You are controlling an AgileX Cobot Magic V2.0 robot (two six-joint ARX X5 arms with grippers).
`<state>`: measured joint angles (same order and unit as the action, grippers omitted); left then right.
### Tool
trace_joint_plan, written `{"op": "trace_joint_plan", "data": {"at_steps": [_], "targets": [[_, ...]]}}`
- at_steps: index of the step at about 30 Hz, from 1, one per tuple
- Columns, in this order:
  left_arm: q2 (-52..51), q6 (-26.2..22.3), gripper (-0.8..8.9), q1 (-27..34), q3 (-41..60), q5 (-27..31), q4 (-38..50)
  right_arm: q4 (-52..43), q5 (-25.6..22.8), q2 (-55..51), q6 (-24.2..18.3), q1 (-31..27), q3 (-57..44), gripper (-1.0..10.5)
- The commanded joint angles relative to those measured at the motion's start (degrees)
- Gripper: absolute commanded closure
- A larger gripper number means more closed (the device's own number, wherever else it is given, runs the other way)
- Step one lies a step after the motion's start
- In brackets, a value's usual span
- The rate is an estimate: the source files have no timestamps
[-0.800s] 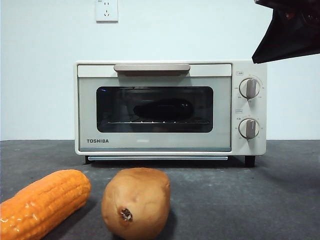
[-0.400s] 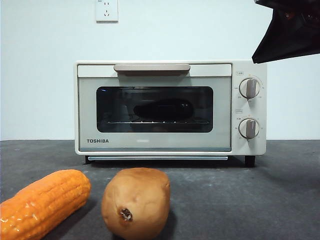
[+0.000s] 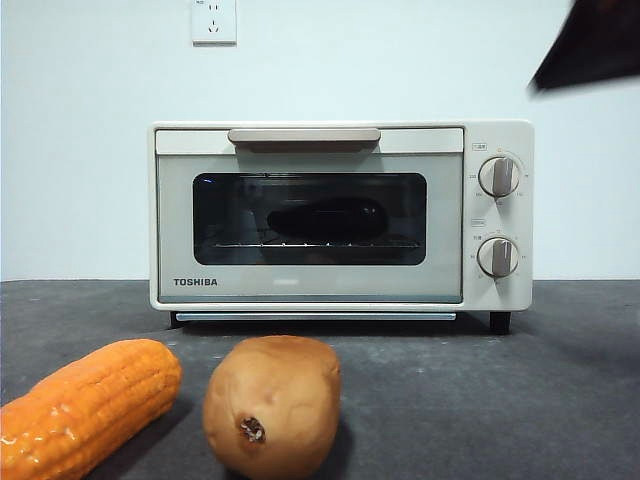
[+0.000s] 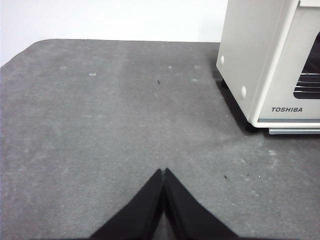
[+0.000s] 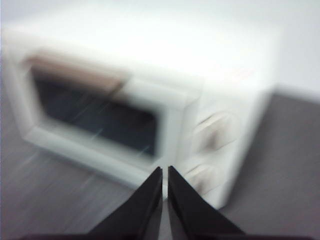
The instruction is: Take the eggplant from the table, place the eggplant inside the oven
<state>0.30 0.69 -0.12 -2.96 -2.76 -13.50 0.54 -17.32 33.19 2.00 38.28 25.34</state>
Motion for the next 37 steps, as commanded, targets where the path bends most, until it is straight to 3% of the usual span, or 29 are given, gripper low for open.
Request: {"op": "trace_joint_plan", "data": {"at_steps": [1, 6, 10, 17, 21, 25, 37], "targets": [[-0.1, -0.7, 8.10, 0.1, 1.2, 0.1, -0.6, -0.9, -0.5, -6.8, -6.9, -3.3, -0.4, 9.4], [-0.1, -0.7, 8.10, 0.1, 1.2, 0.1, -0.6, -1.8, -0.5, -20.3, -6.3, -16.5, -4.3, 9.4], [-0.1, -0.7, 8.10, 0.1, 1.2, 0.1, -0.6, -1.7, 0.6, -27.6, -2.4, -26.9, -8.5, 9.4], [-0.1, -0.7, 8.10, 0.1, 1.2, 0.1, -0.6, -1.7, 15.9, -32.3, 0.7, -38.5, -16.4, 9.4], [-0.1, -0.7, 8.10, 0.1, 1.2, 0.1, -0.6, -1.5, 21.9, -32.3, 1.1, -40.8, -20.3, 9.4], [-0.1, -0.7, 8.10, 0.1, 1.2, 0.1, -0.6, -0.1, 24.7, -32.4, 1.7, -41.6, -22.5, 9.4], [-0.1, -0.7, 8.10, 0.1, 1.2, 0.1, -0.6, 9.2, 24.7, -32.9, 2.1, -41.5, -24.7, 9.4]]}}
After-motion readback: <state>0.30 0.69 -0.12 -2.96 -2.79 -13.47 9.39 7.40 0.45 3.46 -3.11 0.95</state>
